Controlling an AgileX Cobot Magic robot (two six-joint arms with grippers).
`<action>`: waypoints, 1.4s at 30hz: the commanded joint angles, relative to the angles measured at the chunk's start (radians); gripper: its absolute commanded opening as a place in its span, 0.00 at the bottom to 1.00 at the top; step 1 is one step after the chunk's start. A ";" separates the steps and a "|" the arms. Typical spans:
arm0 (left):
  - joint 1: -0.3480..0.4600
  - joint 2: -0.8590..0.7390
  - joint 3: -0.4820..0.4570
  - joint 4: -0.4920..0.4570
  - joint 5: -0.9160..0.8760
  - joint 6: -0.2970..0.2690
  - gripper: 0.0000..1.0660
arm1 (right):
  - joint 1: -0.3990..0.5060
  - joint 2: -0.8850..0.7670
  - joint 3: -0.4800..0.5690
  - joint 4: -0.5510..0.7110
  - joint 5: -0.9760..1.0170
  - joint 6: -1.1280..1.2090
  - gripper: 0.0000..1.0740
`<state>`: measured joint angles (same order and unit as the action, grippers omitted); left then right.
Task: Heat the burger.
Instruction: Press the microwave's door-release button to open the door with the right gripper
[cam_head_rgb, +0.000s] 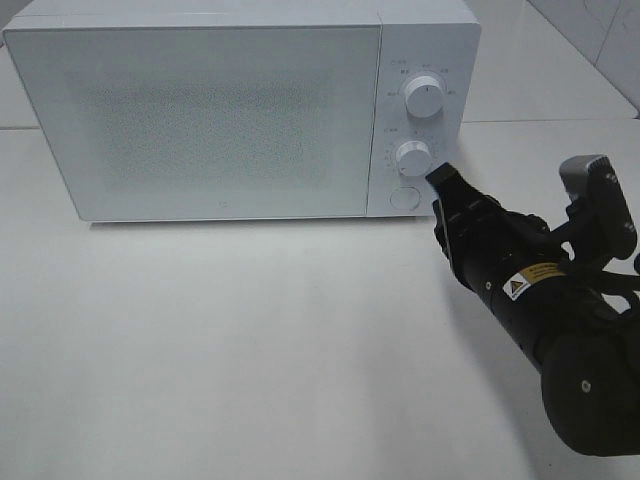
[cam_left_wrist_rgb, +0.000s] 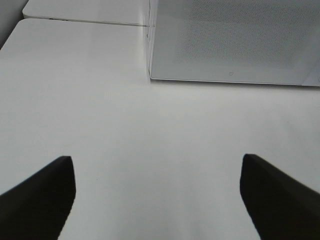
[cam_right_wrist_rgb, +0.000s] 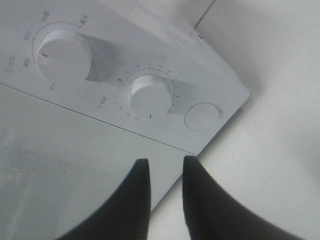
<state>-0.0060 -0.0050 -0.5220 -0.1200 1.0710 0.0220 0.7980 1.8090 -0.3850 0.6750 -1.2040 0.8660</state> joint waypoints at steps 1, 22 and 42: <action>0.000 -0.005 0.005 -0.010 0.001 0.002 0.77 | 0.002 -0.003 -0.007 -0.030 -0.002 0.280 0.09; 0.000 -0.005 0.005 -0.010 0.001 0.002 0.77 | -0.005 0.080 -0.079 0.034 0.144 0.434 0.00; 0.000 -0.005 0.005 -0.011 0.001 0.002 0.77 | -0.141 0.205 -0.281 -0.026 0.236 0.440 0.00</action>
<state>-0.0060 -0.0050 -0.5220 -0.1200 1.0710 0.0220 0.6690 2.0070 -0.6450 0.6660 -0.9800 1.3100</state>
